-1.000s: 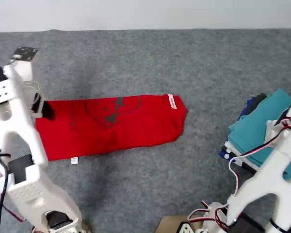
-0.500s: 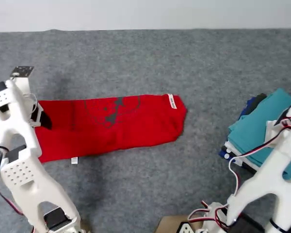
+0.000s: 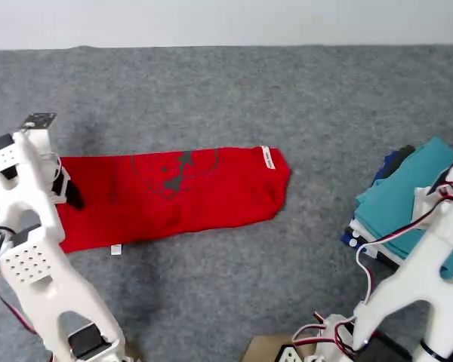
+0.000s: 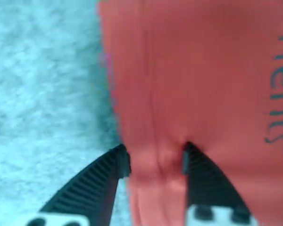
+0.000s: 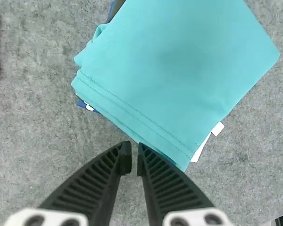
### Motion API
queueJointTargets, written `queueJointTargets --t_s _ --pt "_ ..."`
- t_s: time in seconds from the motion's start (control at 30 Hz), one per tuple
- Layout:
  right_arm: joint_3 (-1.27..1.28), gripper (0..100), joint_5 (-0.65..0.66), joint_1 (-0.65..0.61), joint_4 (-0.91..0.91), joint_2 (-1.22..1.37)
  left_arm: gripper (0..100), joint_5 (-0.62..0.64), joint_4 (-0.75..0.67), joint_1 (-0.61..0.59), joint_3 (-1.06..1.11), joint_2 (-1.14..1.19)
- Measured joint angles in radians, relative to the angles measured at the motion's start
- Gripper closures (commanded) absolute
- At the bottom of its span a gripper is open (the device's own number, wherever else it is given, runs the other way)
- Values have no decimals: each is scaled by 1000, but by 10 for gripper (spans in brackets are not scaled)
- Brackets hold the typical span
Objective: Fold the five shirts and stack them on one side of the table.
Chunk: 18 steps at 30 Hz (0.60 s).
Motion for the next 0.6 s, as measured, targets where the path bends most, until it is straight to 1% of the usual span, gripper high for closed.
queueJointTargets --t_s 0.03,0.17,0.37,0.47,0.53,0.6 --pt "0 959 0 0 0 0 1000 -15 0 3 0 11" --pt "0 960 0 0 0 0 996 -91 49 31 -9 28" --pt "0 959 0 0 0 0 996 -106 140 29 -77 21" --pt "0 959 2 0 0 0 996 -112 181 -5 -140 28" --pt "0 959 2 0 0 0 996 -110 199 -55 -183 32" --pt "0 959 2 0 0 0 996 -140 213 -104 -216 32"
